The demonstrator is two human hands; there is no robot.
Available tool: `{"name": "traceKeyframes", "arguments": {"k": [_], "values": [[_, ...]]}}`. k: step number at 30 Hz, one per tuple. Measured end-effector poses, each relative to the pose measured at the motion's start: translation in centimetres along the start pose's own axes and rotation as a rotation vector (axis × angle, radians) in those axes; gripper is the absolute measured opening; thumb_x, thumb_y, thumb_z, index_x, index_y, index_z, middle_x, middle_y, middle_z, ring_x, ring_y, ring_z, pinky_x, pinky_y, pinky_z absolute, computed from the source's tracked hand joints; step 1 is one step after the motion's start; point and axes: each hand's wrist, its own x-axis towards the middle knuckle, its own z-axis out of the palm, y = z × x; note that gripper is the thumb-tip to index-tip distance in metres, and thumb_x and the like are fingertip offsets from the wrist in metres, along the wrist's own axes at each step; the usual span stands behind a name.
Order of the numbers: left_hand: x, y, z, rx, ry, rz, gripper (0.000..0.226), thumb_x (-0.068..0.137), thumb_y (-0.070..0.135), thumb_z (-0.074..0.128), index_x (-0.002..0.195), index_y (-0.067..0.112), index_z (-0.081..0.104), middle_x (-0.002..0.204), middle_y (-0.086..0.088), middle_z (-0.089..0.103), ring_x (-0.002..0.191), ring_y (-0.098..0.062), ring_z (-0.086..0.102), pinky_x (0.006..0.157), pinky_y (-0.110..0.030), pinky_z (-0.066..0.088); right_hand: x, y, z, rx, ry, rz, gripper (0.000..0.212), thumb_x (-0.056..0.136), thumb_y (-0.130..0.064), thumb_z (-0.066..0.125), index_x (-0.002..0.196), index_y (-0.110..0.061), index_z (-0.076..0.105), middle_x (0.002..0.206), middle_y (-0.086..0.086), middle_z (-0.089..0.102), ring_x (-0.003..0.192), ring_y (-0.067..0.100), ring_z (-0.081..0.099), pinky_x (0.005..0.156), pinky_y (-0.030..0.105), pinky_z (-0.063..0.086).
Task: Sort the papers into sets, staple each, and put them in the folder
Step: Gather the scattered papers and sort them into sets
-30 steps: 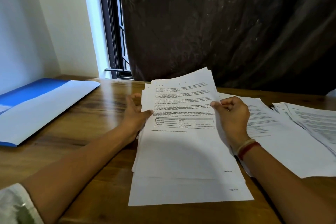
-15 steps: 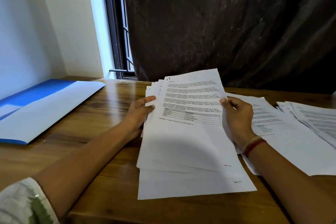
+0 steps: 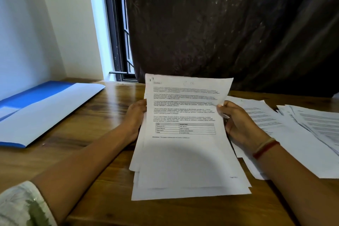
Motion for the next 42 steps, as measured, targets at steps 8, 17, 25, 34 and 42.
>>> {"name": "traceKeyframes", "arguments": {"k": [8,17,25,34,42], "values": [[0.7,-0.5,-0.1,0.102,-0.054,0.102,0.030,0.089,-0.003,0.055,0.117,0.006,0.059,0.118,-0.013,0.067,0.097,-0.029,0.068,0.086,-0.044,0.054,0.0,0.5,1.2,-0.136,0.105,0.003,0.018,0.097,-0.009,0.052,0.106,0.000,0.065,0.090,0.009,0.073,0.078,0.024,0.070,0.061,0.029,0.057],[0.4,0.0,-0.7,0.036,-0.151,0.068,0.026,0.083,-0.005,0.057,0.071,0.011,0.073,0.104,-0.011,0.073,0.096,-0.033,0.067,0.083,-0.041,0.055,0.2,0.3,1.3,0.073,0.242,0.011,0.023,0.099,-0.032,0.051,0.093,-0.014,0.064,0.100,0.006,0.069,0.094,0.026,0.064,0.075,0.035,0.056],[0.9,-0.6,-1.0,0.063,-0.226,0.060,0.026,0.087,-0.001,0.054,0.070,0.012,0.069,0.116,-0.014,0.068,0.100,-0.036,0.062,0.080,-0.040,0.051,0.4,1.2,0.4,-0.141,0.318,-0.198,0.023,0.089,-0.003,0.063,0.108,-0.017,0.061,0.102,0.009,0.071,0.089,0.030,0.070,0.076,0.043,0.060],[1.7,-1.3,-0.6,0.092,-0.137,0.358,0.054,0.074,-0.027,0.057,0.050,0.018,0.072,0.114,-0.012,0.064,0.112,-0.032,0.056,0.074,-0.023,0.057,1.0,1.9,0.5,-0.227,0.321,-0.283,0.028,0.086,-0.025,0.071,0.111,-0.021,0.061,0.103,0.006,0.070,0.092,0.028,0.070,0.079,0.048,0.059],[1.2,-1.4,-0.9,0.472,-0.101,0.672,0.046,0.068,-0.024,0.069,0.077,0.020,0.077,0.159,0.000,0.018,0.134,0.013,0.028,0.103,-0.019,0.042,0.4,1.1,1.1,-0.106,0.265,-0.274,0.007,0.096,-0.024,0.058,0.099,-0.022,0.064,0.100,0.006,0.072,0.093,0.028,0.069,0.081,0.045,0.058]]}}
